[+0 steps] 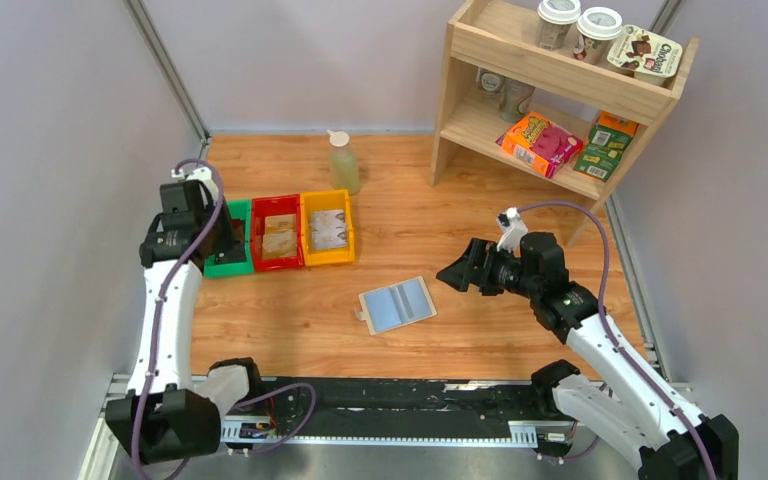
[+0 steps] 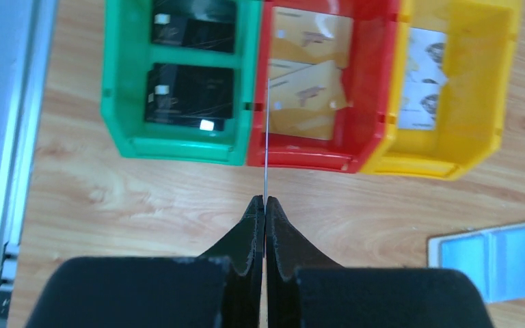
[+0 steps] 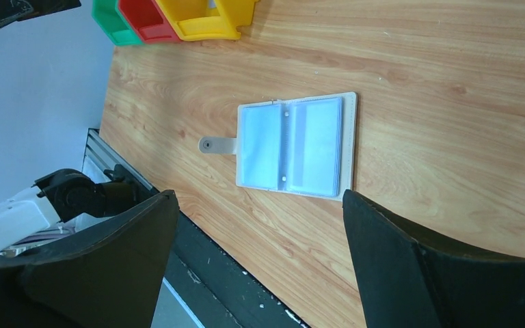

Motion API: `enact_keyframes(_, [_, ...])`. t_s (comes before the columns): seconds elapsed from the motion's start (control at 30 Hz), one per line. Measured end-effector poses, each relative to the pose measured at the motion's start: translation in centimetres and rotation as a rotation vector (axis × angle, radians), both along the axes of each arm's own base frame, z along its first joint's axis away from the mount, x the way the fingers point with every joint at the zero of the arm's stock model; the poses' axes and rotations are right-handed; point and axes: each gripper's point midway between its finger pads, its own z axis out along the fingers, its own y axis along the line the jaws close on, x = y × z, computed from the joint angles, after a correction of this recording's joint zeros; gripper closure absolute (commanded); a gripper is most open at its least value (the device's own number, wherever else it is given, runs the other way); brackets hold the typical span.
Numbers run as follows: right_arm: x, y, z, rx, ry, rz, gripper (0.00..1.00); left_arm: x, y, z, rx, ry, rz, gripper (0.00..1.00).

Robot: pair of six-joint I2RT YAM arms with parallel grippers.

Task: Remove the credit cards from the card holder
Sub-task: Place the credit card in the storage box.

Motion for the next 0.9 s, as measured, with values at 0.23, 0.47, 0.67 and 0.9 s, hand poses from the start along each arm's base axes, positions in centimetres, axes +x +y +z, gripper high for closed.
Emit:
enact_keyframes(0.23, [0.0,0.3,0.2,-0.011,-0.035,0.026,0.07,0.9,5.3,-1.7,0.029,0.15,0.152,1.0])
enact_keyframes(0.47, [-0.4,0.6,0.3,-0.021,-0.06,0.054,0.06,4.3,6.9,-6.3,-0.016,0.293,0.122,0.91])
enact_keyframes(0.67, [-0.5,0.7,0.2,-0.028,-0.071,0.064,0.06,6.2,6.5,-10.3,-0.079,0.395,0.039,0.75])
enact_keyframes(0.9, [-0.3,0.7,-0.4,-0.044,-0.059,0.065,0.06,6.9,7.2,-10.8,-0.05,0.412,0.039,0.59])
